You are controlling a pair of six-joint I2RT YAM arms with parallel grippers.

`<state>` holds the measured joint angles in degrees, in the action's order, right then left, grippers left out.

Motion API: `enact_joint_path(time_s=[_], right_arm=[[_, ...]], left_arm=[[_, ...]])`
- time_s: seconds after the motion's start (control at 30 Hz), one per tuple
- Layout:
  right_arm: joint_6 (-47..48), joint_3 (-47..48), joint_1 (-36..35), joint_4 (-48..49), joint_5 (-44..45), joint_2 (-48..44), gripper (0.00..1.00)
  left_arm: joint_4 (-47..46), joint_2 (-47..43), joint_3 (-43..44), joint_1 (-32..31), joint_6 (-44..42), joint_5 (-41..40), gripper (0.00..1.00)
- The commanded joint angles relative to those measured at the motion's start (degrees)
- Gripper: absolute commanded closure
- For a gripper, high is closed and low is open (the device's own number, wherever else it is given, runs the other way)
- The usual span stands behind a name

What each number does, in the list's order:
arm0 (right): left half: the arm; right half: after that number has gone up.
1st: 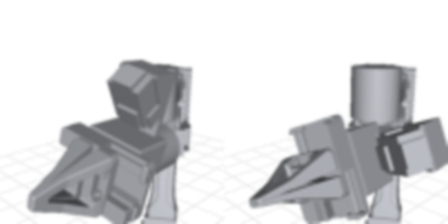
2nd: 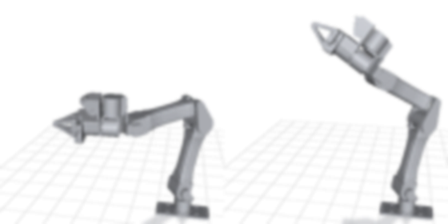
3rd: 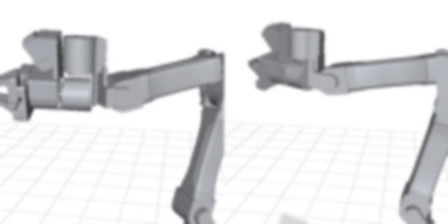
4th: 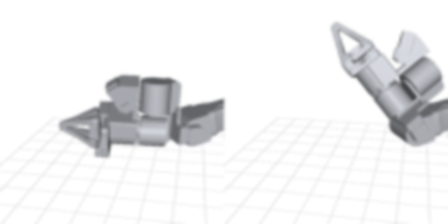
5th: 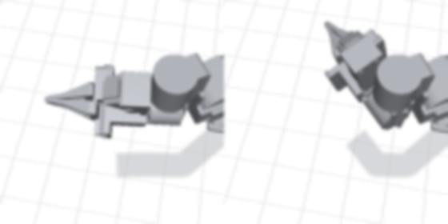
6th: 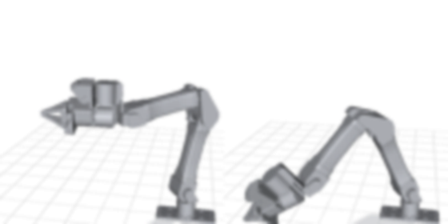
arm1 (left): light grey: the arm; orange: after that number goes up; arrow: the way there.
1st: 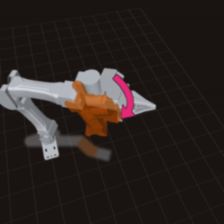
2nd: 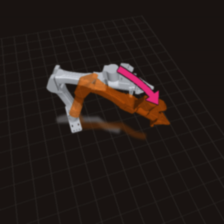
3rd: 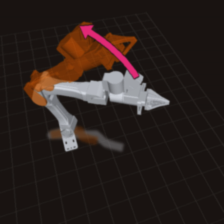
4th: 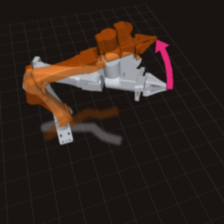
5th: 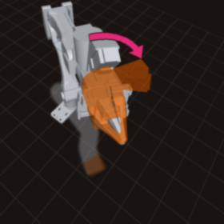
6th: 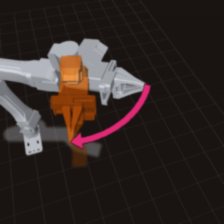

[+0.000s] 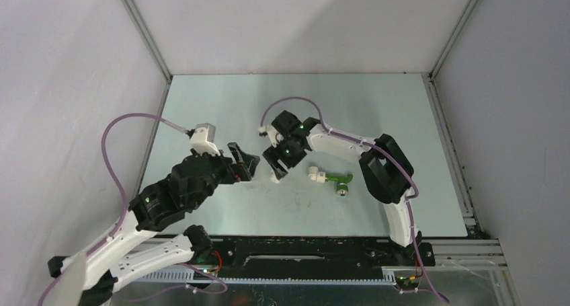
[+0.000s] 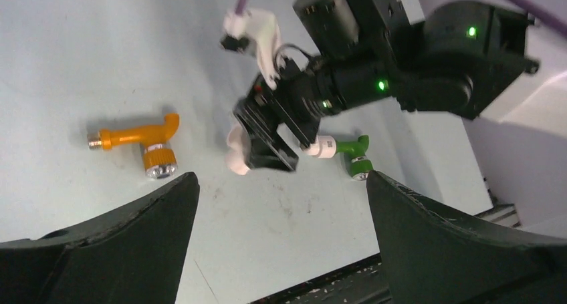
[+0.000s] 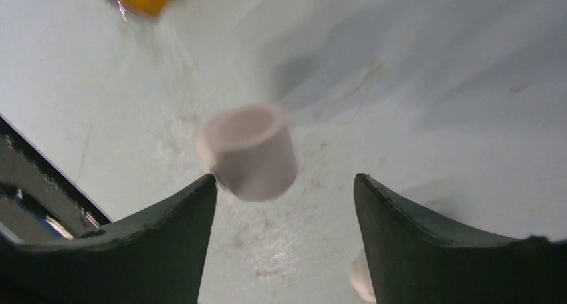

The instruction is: Install the water faucets

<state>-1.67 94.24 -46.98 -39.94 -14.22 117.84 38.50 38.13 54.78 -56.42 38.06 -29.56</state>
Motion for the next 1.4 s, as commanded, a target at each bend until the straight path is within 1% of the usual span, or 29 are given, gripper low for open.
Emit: enact_joint_path(time_s=[0.0, 0.13, 0.23, 0.3, 0.43, 0.53, 0.6, 0.7, 0.87, 1.0, 1.1, 1.2, 1.3, 1.37], right_arm=[[0.12, -6.40, -0.48, 0.39, -0.88, -4.37, 0.21], [-3.59, -9.95, 0.54, 1.81, -3.59, -7.35, 0.15], [-8.66, -13.23, 2.82, 4.45, -8.16, -11.08, 0.15], [-11.55, -15.16, 4.21, 5.92, -11.68, -13.11, 0.17], [-17.00, -20.05, 6.03, 9.12, -16.91, -17.75, 0.19], [-19.21, -23.12, 7.50, 10.14, -19.16, -21.98, 0.19], [-19.60, -24.61, 8.55, 9.22, -19.14, -25.18, 0.18], [-18.65, -26.60, 10.38, 5.33, -17.33, -30.19, 0.18], [-17.44, -31.13, 15.36, -0.37, -14.73, -40.44, 0.16], [-17.38, -36.85, 19.86, -2.31, -14.10, -49.01, 0.13], [-17.44, -39.98, 23.32, -3.51, -15.22, -53.83, 0.13], [-17.20, -42.07, 25.25, -4.60, -16.18, -57.01, 0.14], [-17.67, -43.54, 26.00, -4.89, -16.36, -59.34, 0.16], [-18.06, -44.14, 26.19, -4.96, -16.34, -60.67, 0.17]], left_arm=[[0.20, -1.63, -3.61, 6.77, 7.87, 10.43, 0.00], [-3.80, -0.18, -8.01, 9.96, 9.69, 18.58, 0.00], [-7.89, 2.43, -10.60, 11.77, 10.40, 24.25, 0.03], [-10.67, 4.62, -12.01, 12.90, 10.45, 27.46, 0.09], [-13.59, 9.54, -13.45, 14.93, 8.40, 31.00, 0.10], [-11.35, 14.27, -11.26, 14.95, 0.81, 30.74, 0.08], [-7.56, 18.35, -7.85, 14.98, -7.13, 31.12, 0.06], [-0.05, 24.61, -1.14, 14.94, -18.93, 31.37, 0.03], [8.39, 35.34, 7.22, 15.00, -35.92, 31.33, 0.03], [11.95, 44.84, 12.02, 14.94, -40.58, 30.02, 0.10], [12.07, 49.46, 13.05, 14.96, -41.25, 32.05, 0.17], [9.44, 51.93, 12.10, 14.85, -40.27, 32.33, 0.23], [5.95, 53.20, 10.91, 14.88, -39.30, 30.86, 0.27], [4.49, 53.93, 10.94, 14.85, -39.20, 31.72, 0.30]])
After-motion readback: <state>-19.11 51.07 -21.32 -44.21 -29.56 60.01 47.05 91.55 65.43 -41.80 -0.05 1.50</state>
